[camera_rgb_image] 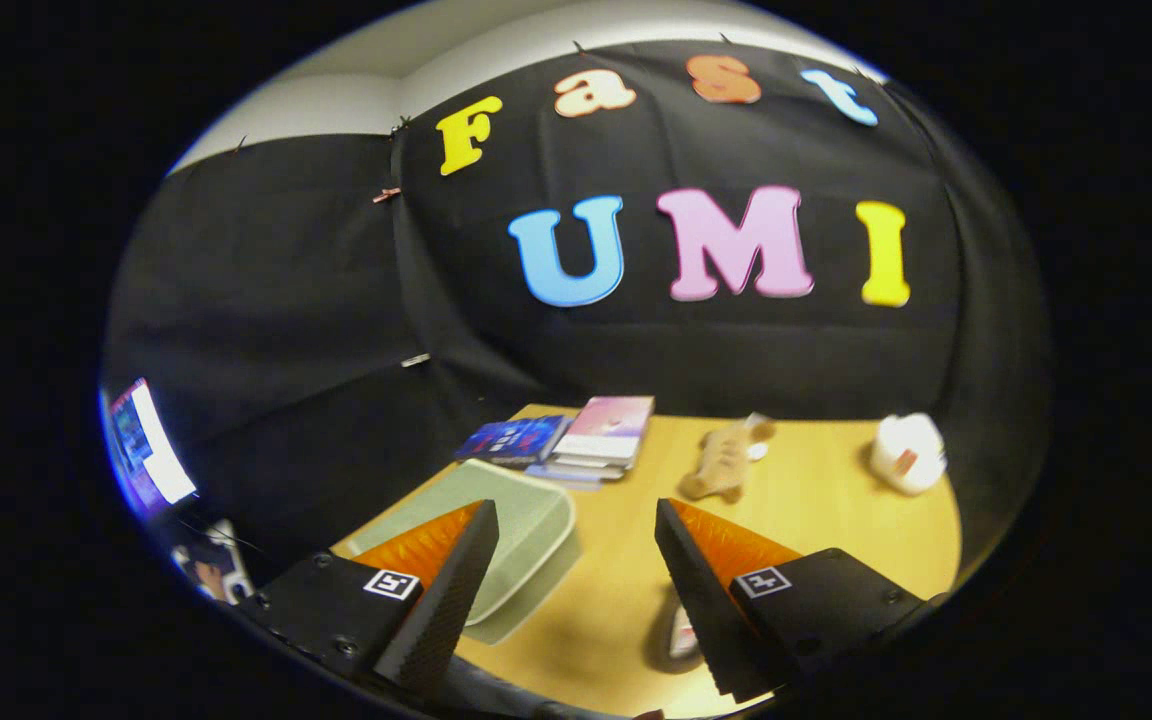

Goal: Open the storage box then place both shoes into the box .Put the left shoe in first, then the right shoe, with the right side of both shoes facing outward in a uniform manner.

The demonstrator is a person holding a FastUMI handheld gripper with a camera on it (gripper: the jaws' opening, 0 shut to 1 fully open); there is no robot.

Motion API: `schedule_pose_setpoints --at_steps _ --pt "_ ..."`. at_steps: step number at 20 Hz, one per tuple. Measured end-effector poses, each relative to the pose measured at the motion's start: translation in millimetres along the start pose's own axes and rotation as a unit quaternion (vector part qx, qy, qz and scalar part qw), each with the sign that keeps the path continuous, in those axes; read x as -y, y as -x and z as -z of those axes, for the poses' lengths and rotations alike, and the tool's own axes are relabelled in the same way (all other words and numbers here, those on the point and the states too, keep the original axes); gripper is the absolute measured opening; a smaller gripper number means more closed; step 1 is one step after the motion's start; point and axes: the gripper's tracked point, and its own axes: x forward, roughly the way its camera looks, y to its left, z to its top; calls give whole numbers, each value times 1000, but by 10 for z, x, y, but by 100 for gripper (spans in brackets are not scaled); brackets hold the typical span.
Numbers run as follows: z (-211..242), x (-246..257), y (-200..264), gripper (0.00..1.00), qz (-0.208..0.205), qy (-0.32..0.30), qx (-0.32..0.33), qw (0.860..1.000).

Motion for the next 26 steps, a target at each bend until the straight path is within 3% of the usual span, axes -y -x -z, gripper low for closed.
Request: schedule_pose_setpoints --at_steps 3,6,10,20,21,22,23,26 --pt "478 -73 -248 98 -80 -107 -74 988" --pt "910 -88 -539 98 -133 -204 -131 961" --pt "1332 -200 -869 97 -188 -280 -181 924" --pt "1457 -472 -1364 96 -317 -442 -203 814" --pt "1522 -441 -1441 93 -312 -455 -208 808" --pt "1572 -437 -1458 74 -311 -466 -211 801" --pt "1578 -449 -1466 69 -315 -472 -207 797" --pt "1643 -363 -1464 35 -310 -464 -203 805"
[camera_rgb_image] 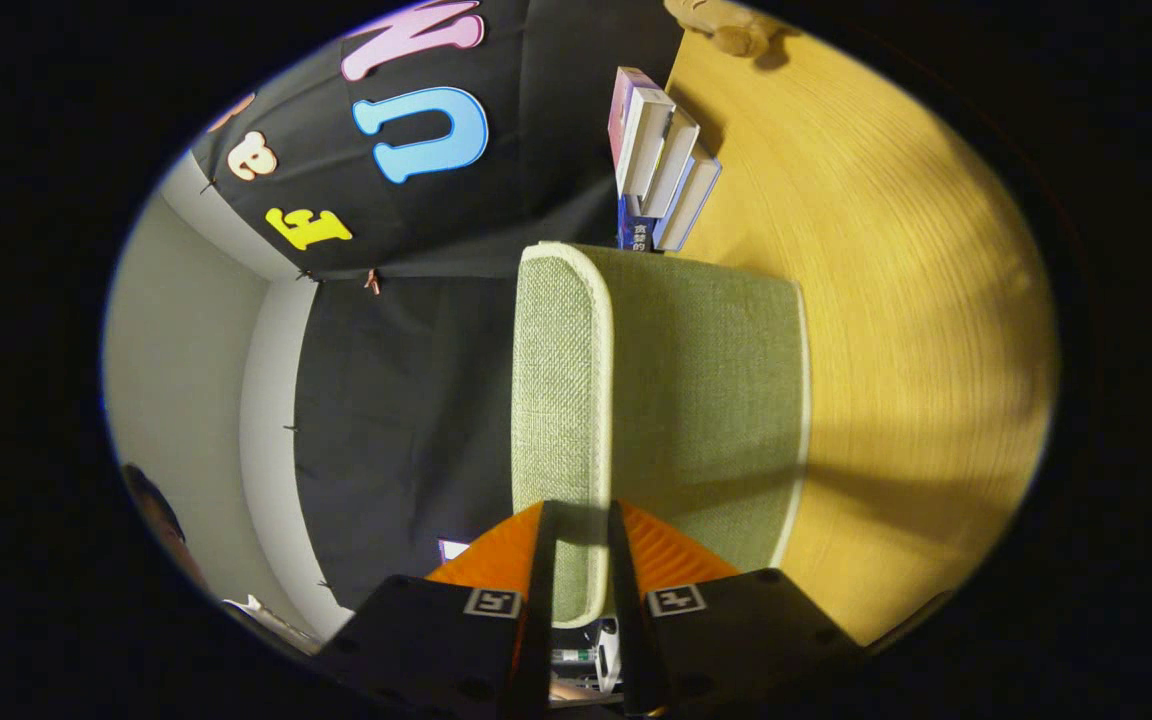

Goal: Open the storage box then place both shoes into the box .Put the left shoe in first, then the right shoe, with the right side of both shoes facing outward in a uniform manner.

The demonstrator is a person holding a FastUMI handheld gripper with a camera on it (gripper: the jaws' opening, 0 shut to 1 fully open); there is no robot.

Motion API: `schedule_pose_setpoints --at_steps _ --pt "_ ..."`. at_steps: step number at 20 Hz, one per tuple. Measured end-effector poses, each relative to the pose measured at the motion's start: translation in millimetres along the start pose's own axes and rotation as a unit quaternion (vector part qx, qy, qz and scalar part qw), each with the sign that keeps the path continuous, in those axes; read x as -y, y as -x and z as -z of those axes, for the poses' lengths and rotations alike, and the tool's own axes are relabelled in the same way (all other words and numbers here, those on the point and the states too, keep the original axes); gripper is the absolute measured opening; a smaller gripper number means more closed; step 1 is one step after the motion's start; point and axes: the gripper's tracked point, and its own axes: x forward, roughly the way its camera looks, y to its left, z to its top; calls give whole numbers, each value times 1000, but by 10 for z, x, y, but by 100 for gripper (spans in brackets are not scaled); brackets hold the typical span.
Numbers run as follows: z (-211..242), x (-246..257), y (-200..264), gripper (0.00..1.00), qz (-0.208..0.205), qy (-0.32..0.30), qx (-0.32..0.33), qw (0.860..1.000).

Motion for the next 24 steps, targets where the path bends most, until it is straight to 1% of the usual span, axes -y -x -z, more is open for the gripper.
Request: schedule_pose_setpoints --at_steps 1,2,4,6,10,14,17,21,24 --pt "-30 -52 38 22 -5 3 7 1000" --pt "-30 -90 81 14 -8 12 18 1000" --pt "-80 -232 153 7 -22 13 38 999" --pt "-94 -362 173 5 -26 21 50 998" --pt "-72 -771 119 5 -44 37 62 996" --pt "-84 -1120 -88 7 -45 68 56 995" --pt "-146 -1494 -314 6 -64 85 59 993" --pt "-117 -2009 -721 7 -84 114 43 989" --pt "9 -2258 -1158 7 -78 140 16 987"
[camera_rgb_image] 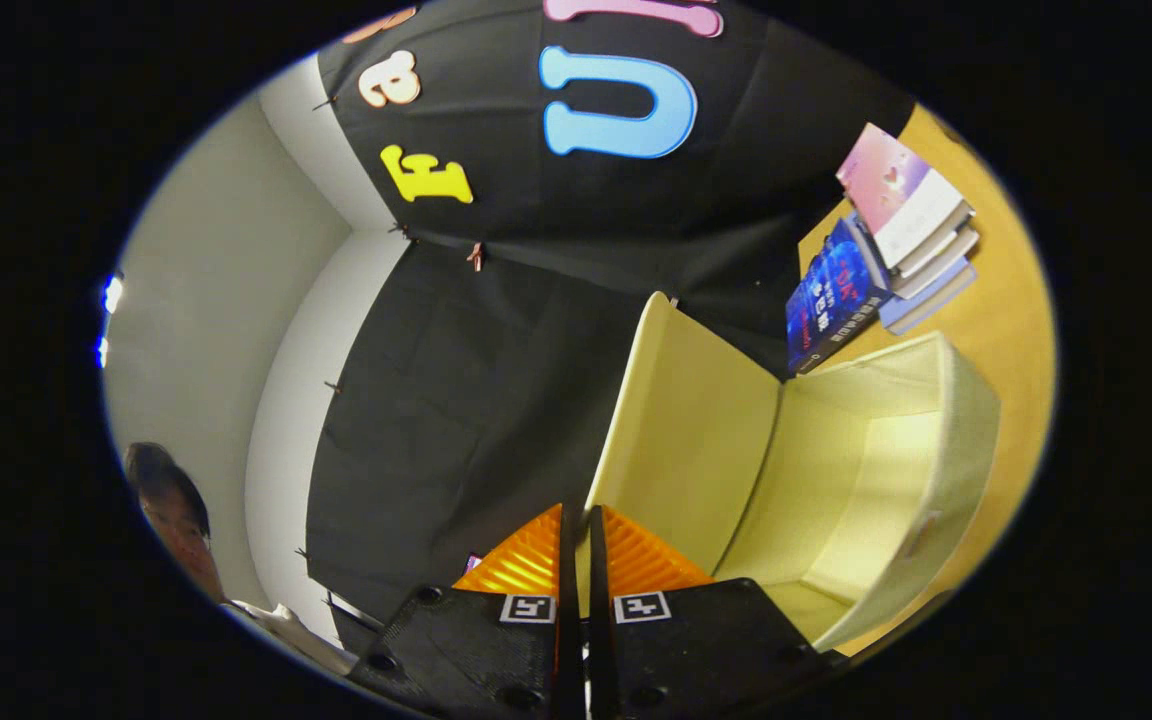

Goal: Open the storage box then place both shoes into the box .Put the left shoe in first, then the right shoe, with the right side of both shoes facing outward in a uniform manner.

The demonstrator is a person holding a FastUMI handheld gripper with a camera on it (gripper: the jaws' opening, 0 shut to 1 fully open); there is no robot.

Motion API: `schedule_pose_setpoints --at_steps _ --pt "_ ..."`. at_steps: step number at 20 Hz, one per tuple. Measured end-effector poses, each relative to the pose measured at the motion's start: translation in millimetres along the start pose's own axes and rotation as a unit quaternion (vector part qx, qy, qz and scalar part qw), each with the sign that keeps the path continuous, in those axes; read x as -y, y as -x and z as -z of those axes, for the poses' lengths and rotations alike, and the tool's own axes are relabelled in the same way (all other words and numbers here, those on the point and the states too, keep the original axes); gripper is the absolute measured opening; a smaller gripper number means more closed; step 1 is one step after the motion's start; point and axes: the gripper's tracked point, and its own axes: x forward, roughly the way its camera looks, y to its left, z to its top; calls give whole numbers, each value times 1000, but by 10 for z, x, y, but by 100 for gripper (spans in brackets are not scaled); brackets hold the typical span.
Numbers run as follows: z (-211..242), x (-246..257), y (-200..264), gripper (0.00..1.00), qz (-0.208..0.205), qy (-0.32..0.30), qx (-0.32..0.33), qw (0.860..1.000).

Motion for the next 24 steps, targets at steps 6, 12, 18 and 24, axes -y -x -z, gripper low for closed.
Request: schedule_pose_setpoints --at_steps 6,12,18,24 --pt "339 83 -853 7 31 14 -54 998" --pt "499 288 -1272 7 57 2 -64 996" --pt "577 514 -1251 32 103 20 -68 992" --pt "455 600 -949 84 136 78 -49 986"
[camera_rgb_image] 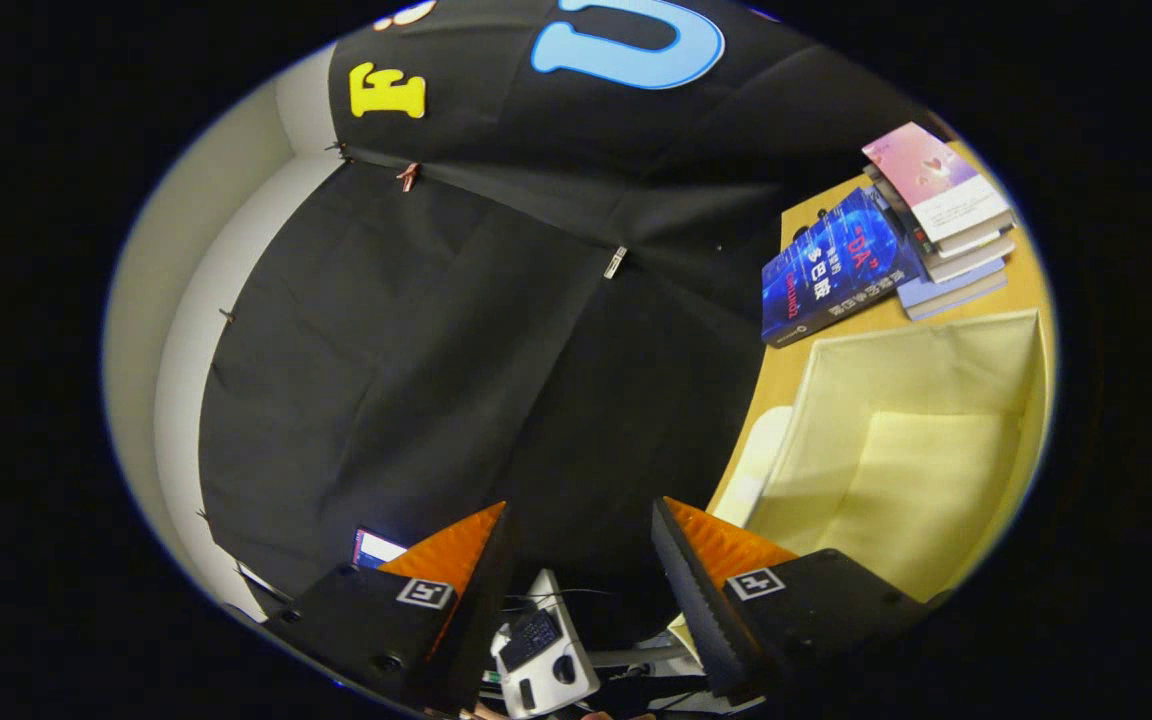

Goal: Open the storage box then place both shoes into the box .Put the left shoe in first, then the right shoe, with the right side of both shoes facing outward in a uniform manner.

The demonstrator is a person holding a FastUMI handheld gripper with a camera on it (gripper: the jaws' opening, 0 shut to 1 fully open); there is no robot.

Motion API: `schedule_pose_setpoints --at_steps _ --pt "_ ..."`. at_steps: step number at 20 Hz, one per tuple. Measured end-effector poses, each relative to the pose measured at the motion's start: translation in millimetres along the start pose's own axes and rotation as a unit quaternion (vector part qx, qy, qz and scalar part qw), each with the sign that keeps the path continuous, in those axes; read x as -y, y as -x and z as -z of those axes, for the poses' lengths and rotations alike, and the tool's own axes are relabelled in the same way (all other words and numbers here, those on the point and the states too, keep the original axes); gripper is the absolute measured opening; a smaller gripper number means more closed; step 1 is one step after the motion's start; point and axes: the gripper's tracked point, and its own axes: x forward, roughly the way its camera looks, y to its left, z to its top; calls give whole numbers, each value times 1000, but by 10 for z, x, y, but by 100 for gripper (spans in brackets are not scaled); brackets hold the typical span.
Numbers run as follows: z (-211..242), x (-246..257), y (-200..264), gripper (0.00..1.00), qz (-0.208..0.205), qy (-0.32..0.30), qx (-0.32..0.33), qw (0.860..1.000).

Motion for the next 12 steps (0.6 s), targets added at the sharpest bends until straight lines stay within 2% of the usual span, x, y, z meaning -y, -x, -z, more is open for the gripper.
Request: schedule_pose_setpoints --at_steps 2,7,9,12 --pt "-49 85 217 90 24 28 13 999" --pt "-307 347 981 90 102 72 52 991" --pt "-461 508 1402 90 146 97 76 982" --pt "-633 854 2136 90 235 146 103 955"
